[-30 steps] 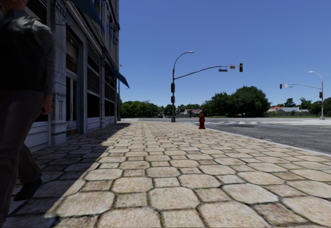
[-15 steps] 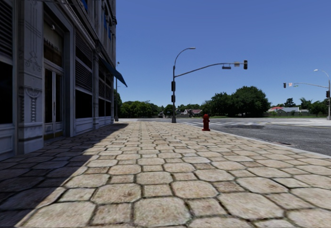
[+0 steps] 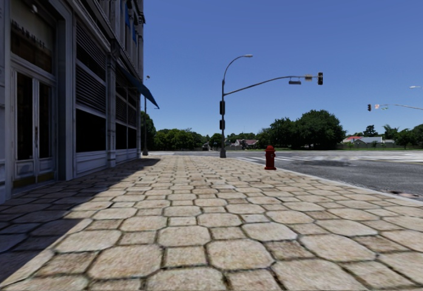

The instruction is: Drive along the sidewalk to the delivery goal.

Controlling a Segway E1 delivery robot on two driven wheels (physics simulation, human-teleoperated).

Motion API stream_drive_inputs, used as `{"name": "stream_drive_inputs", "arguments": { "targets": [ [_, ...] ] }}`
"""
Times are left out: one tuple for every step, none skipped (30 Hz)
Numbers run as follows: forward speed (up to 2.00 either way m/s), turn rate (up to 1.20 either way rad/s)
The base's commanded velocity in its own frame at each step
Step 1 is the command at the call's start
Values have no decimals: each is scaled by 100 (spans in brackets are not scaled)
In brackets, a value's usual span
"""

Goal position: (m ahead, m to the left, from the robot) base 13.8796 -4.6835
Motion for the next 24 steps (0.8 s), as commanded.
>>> {"name": "stream_drive_inputs", "arguments": {
  "targets": [
    [200,0],
    [200,0],
    [200,0],
    [200,0],
    [200,0],
    [200,0],
    [200,0],
    [200,0],
    [200,0],
    [200,0],
    [200,0],
    [200,0],
    [200,0],
    [200,0],
    [200,0],
    [200,0],
    [200,0],
    [200,0],
    [200,0],
    [200,0],
    [200,0],
    [200,0],
    [200,0],
    [200,0]
  ]
}}
